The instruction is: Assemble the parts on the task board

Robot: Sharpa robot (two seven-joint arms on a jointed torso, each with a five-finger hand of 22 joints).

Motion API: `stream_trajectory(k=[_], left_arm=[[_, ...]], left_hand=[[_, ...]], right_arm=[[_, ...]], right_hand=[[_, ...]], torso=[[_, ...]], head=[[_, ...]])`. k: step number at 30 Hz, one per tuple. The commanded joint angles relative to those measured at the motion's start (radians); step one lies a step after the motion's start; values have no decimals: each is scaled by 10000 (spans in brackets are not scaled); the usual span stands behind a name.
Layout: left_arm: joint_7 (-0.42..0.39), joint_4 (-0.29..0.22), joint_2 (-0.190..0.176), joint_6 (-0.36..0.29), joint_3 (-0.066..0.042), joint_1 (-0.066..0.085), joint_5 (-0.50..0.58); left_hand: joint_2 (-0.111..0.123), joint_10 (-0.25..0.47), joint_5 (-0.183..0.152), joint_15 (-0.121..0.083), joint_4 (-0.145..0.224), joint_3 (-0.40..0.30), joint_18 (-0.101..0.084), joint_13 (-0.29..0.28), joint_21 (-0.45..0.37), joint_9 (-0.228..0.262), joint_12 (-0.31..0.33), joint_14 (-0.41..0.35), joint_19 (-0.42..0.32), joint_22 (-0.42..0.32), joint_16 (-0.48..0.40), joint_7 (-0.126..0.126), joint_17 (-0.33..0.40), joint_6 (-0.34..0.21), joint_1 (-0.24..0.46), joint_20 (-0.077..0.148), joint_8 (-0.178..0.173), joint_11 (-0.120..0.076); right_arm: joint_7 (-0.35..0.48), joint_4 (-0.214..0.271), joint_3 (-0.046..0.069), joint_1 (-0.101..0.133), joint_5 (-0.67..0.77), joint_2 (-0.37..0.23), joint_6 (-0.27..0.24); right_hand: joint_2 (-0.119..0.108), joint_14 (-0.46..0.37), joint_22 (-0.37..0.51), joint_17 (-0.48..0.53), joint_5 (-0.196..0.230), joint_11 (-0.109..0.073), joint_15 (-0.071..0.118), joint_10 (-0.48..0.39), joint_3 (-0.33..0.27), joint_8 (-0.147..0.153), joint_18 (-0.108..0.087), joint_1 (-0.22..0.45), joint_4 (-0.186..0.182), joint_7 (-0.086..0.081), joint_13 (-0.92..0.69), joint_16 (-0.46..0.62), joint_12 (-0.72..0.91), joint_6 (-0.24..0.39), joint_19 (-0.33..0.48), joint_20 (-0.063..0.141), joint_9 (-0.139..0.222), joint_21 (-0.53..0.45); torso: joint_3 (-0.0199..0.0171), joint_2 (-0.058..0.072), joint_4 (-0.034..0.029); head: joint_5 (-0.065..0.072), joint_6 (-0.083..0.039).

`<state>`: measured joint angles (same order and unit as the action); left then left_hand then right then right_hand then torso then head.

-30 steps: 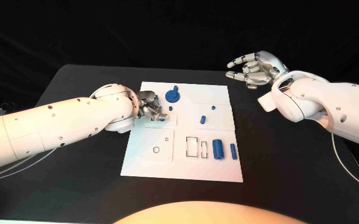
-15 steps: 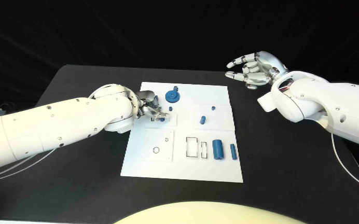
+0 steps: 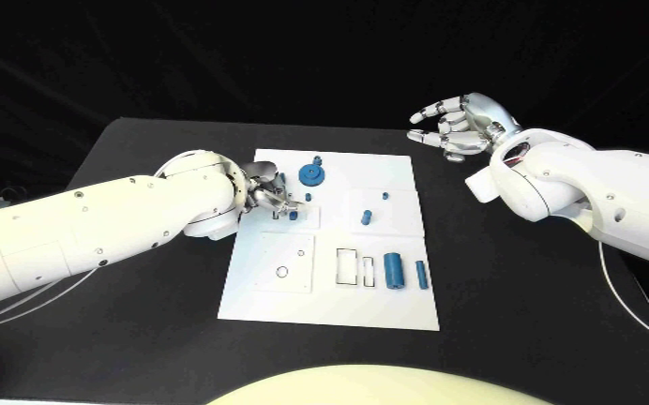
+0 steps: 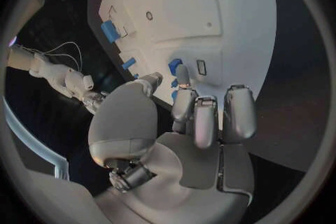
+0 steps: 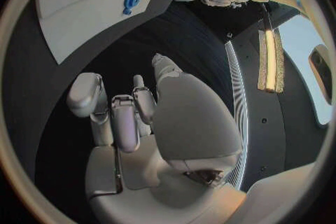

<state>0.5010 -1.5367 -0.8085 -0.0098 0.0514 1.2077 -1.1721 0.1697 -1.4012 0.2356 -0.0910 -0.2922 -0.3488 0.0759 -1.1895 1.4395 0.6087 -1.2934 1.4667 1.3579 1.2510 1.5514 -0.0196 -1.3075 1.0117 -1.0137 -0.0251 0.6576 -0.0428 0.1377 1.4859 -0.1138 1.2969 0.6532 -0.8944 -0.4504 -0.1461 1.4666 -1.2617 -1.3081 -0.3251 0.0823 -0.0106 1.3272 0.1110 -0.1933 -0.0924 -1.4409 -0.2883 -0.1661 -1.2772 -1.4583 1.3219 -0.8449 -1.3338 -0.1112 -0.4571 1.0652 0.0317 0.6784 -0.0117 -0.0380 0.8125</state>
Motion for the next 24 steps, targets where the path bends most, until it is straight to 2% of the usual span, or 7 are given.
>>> stream_trajectory(k=[1, 5, 13, 15, 19, 22, 24], left_arm=[[5, -135, -56, 119, -126, 25, 321], [25, -270, -165, 330, -331, 91, 439], [31, -206, -288, 717, -660, 456, 974], [15, -102, -269, 731, -701, 543, 1140], [-62, 359, -116, 807, -763, 818, 1577], [-104, 842, 88, 1013, -780, 1003, 1730], [-112, 1398, 343, 1421, -785, 1154, 1764]], left_hand=[[44, -16, -71, -23, -15, 82, -77, 97, -57, -16, 47, 909, 41, -21, -18, -30, -2136, 37, 95, 11, -27, -7], [91, 120, -74, -14, -11, 143, -51, 311, -119, -36, 220, 868, -46, -148, -84, -66, -1985, -90, 20, 11, -58, 19], [123, 752, 9, 97, -7, 271, 55, 1217, -396, -88, 956, 736, -426, -678, -306, -241, -1522, -535, -323, -65, -152, 170], [92, 1234, 64, 216, 2, 271, 106, 1887, -546, -199, 1514, 689, -617, -945, -391, -414, -1362, -926, -571, -144, -367, 321], [14, 2742, 138, 546, 2, 93, 264, 4027, -1011, -549, 3319, 487, -1171, -1732, -694, -837, -800, -1626, -1295, -407, -953, 691], [46, 3070, 146, 657, 9, 42, 296, 4567, -1121, -707, 3752, 415, -1272, -1888, -792, -979, -620, -1849, -1500, -511, -1164, 816], [77, 3222, 128, 735, -2, 64, 352, 4788, -1293, -814, 3915, 321, -1465, -2172, -917, -1075, -392, -2022, -1540, -583, -1303, 904]], right_arm=[[127, -16, 2, -6, 50, 5, 20], [131, -47, 2, -6, 42, 14, 9], [135, -87, 2, -6, 32, 31, -5], [135, -95, 2, -6, 31, 36, -8], [136, -116, 2, -6, 18, 50, -14], [131, -129, 2, -6, 7, 62, -19], [129, -133, 2, -5, -4, 69, -26]], right_hand=[[9, 429, 7, -90, -17, -12, 54, -13, 37, -60, -145, 127, -23, -10, 7, 55, -53, 88, 81, 14, 14, -30], [9, 429, 7, -90, -17, -12, 54, -13, 37, -60, -145, 127, -23, -10, 7, 55, -53, 88, 81, 14, 14, -30], [9, 429, 7, -90, -17, -12, 54, -13, 37, -60, -145, 127, -23, -10, 7, 55, -53, 88, 81, 14, 14, -30], [9, 429, 7, -90, -17, -12, 54, -13, 37, -60, -145, 127, -23, -10, 7, 55, -53, 88, 81, 14, 14, -30], [3, 414, 46, -31, -15, -13, 55, -62, 34, -70, -158, 159, -14, -9, 69, 88, -105, 97, 109, 15, 17, -101], [2, 407, 62, -3, -17, -13, 55, -96, 35, -70, -163, 158, -13, -8, 110, 101, -140, 97, 121, 15, 17, -127], [2, 407, 63, 0, -17, -13, 55, -99, 36, -71, -163, 158, -12, -8, 113, 103, -143, 98, 122, 15, 17, -130]], torso=[[7, -1, -1], [0, -5, 1], [1, 4, 11], [-2, 4, 11], [-3, 4, 8], [-6, 7, 12], [-9, 8, 10]], head=[[-3, -11], [-2, -12], [-12, -58], [-12, -58], [-24, -113], [-47, -146], [-57, -153]])
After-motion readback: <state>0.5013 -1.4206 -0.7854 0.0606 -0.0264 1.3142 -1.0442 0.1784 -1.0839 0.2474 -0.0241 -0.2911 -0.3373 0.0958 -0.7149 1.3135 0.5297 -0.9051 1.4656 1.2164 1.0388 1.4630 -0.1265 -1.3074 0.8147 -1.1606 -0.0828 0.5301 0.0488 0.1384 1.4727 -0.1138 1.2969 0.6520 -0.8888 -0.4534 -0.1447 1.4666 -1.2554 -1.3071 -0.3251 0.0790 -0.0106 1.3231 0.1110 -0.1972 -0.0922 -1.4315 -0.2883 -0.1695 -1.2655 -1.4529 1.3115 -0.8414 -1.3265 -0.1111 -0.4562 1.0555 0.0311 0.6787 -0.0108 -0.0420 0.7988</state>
